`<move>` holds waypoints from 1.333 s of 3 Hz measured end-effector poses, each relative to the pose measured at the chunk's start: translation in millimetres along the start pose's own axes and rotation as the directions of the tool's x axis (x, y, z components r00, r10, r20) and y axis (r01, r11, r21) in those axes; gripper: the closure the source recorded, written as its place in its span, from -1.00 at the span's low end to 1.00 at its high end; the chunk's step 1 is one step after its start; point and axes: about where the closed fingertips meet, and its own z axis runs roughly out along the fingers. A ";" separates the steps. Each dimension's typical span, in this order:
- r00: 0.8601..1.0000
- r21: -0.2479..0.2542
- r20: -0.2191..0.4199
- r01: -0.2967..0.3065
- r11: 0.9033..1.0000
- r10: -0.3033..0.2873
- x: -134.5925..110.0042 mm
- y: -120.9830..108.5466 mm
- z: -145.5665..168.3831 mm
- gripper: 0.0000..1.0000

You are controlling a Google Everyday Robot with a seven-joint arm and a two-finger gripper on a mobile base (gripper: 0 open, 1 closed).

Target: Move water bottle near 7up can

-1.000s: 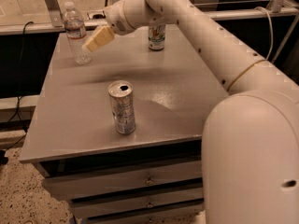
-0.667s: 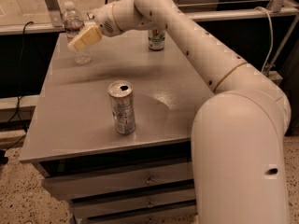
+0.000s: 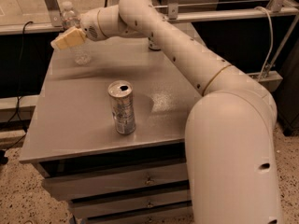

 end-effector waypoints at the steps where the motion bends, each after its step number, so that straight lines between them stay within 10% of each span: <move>1: 1.000 0.053 0.014 -0.018 0.998 0.017 6.6 -10.1 1.5 -0.21; 4: 0.998 0.192 0.048 0.019 0.981 -0.029 -3.4 -31.5 -88.0 1.00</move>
Offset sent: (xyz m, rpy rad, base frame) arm 0.0264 -0.0539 -0.0014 0.0516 -0.0428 -0.1943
